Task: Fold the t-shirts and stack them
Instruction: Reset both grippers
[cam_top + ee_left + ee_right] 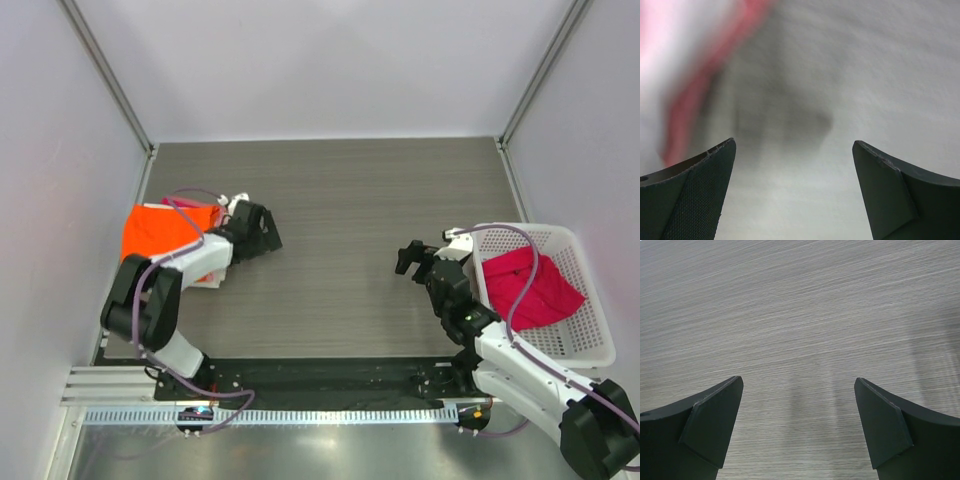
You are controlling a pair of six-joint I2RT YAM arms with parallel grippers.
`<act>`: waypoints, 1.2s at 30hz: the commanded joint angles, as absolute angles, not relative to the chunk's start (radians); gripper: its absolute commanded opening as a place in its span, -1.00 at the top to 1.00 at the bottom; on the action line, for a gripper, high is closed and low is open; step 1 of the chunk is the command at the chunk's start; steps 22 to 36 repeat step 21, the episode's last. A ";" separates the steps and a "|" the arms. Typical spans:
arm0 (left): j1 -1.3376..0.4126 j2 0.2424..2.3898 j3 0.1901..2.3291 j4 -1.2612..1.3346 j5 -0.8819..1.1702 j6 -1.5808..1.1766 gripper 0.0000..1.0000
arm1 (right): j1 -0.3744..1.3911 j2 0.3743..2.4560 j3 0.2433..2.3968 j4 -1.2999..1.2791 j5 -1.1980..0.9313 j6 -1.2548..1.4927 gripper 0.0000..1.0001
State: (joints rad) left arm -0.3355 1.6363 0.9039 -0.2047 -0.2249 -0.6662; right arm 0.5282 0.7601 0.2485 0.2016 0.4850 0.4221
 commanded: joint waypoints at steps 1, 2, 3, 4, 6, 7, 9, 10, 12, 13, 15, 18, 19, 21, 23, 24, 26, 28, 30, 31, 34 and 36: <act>-0.510 1.458 0.825 -0.132 -0.258 -0.670 -0.99 | 0.532 0.756 0.271 0.230 0.509 0.430 -0.99; -0.540 1.430 0.806 -0.127 -0.277 -0.663 -0.99 | 0.532 0.747 0.270 0.227 0.508 0.430 -0.99; -0.569 1.402 0.770 -0.124 -0.323 -0.657 -0.99 | 0.532 0.739 0.268 0.227 0.508 0.430 -1.00; -0.618 1.341 0.746 -0.121 -0.346 -0.646 -0.99 | 0.532 0.732 0.267 0.227 0.503 0.431 -0.99; -0.666 1.281 0.701 -0.080 -0.409 -0.620 -0.99 | 0.532 0.720 0.256 0.239 0.503 0.430 -0.99; -0.702 1.252 0.643 -0.062 -0.428 -0.609 -0.99 | 0.532 0.722 0.253 0.244 0.506 0.430 -0.99; -0.719 1.162 0.570 0.052 -0.434 -0.565 -0.99 | 0.532 0.733 0.258 0.250 0.503 0.428 -0.99; -0.719 1.134 0.530 0.114 -0.417 -0.545 -0.99 | 0.532 0.742 0.259 0.250 0.502 0.431 -0.99; -0.719 1.051 0.447 0.248 -0.407 -0.482 -0.99 | 0.531 0.755 0.271 0.244 0.505 0.439 -0.99; -0.718 1.028 0.421 0.291 -0.413 -0.459 -0.99 | 0.531 0.768 0.276 0.235 0.508 0.442 -0.99; -0.719 0.994 0.345 0.411 -0.432 -0.384 -0.99 | 0.531 0.778 0.287 0.226 0.529 0.451 -0.99; -0.718 0.973 0.304 0.471 -0.485 -0.379 -0.99 | 0.531 0.779 0.290 0.216 0.535 0.445 -0.99; -0.718 0.965 0.299 0.483 -0.479 -0.373 -0.99 | 0.531 0.776 0.290 0.218 0.520 0.442 -0.99; -0.718 0.962 0.290 0.518 -0.465 -0.368 -0.99 | 0.532 0.769 0.281 0.230 0.503 0.439 -0.99; -0.718 0.962 0.290 0.518 -0.465 -0.368 -0.99 | 0.532 0.769 0.281 0.230 0.503 0.439 -0.99; -0.718 0.962 0.290 0.518 -0.465 -0.368 -0.99 | 0.532 0.769 0.281 0.230 0.503 0.439 -0.99; -0.718 0.962 0.290 0.518 -0.465 -0.368 -0.99 | 0.532 0.769 0.281 0.230 0.503 0.439 -0.99; -0.718 0.962 0.290 0.518 -0.465 -0.368 -0.99 | 0.532 0.769 0.281 0.230 0.503 0.439 -0.99; -0.718 0.962 0.290 0.518 -0.465 -0.368 -0.99 | 0.532 0.769 0.281 0.230 0.503 0.439 -0.99; -0.718 0.962 0.290 0.518 -0.465 -0.368 -0.99 | 0.532 0.769 0.281 0.230 0.503 0.439 -0.99; -0.718 0.962 0.290 0.518 -0.465 -0.368 -0.99 | 0.532 0.769 0.281 0.230 0.503 0.439 -0.99; -0.718 0.962 0.290 0.518 -0.465 -0.368 -0.99 | 0.532 0.769 0.281 0.230 0.503 0.439 -0.99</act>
